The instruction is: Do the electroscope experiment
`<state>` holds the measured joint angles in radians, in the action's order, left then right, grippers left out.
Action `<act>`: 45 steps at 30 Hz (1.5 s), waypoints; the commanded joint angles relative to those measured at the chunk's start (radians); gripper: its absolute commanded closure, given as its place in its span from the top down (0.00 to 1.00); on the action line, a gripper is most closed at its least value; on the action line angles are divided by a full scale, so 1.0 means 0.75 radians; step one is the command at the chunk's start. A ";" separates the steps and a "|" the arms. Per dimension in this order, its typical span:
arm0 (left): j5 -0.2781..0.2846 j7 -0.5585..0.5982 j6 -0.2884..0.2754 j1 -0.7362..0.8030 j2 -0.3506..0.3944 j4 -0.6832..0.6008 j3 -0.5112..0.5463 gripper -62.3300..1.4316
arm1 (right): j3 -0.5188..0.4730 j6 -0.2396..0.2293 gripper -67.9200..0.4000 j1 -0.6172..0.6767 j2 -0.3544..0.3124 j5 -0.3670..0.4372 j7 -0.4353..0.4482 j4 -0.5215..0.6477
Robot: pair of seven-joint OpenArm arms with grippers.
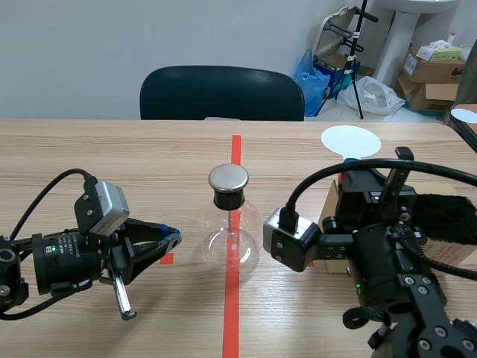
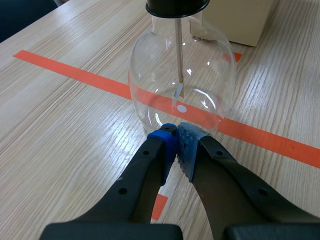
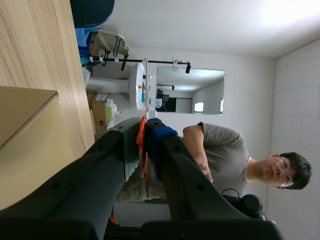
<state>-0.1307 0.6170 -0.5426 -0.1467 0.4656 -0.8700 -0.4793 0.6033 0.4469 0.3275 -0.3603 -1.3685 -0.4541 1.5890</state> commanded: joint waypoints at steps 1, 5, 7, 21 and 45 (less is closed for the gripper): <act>0.018 0.018 0.002 -0.004 -0.007 -0.016 0.009 0.07 | -0.010 0.010 0.02 -0.011 -0.015 -0.010 -0.010 0.009; 0.018 0.018 0.002 -0.004 -0.007 -0.016 0.009 0.07 | -0.010 0.010 0.02 -0.011 -0.015 -0.010 -0.010 0.009; 0.018 0.018 0.002 -0.004 -0.007 -0.016 0.009 0.07 | -0.010 0.010 0.02 -0.011 -0.015 -0.010 -0.010 0.009; 0.018 0.018 0.002 -0.004 -0.007 -0.016 0.009 0.07 | -0.014 0.011 0.02 -0.011 -0.015 0.038 0.001 0.009; 0.018 0.018 0.002 -0.003 -0.006 -0.016 0.009 0.07 | -0.555 0.395 0.02 0.296 0.180 0.093 0.672 0.008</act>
<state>-0.1303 0.6174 -0.5426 -0.1467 0.4656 -0.8700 -0.4793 0.1841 0.7238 0.5598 -0.2237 -1.3067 0.0433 1.5883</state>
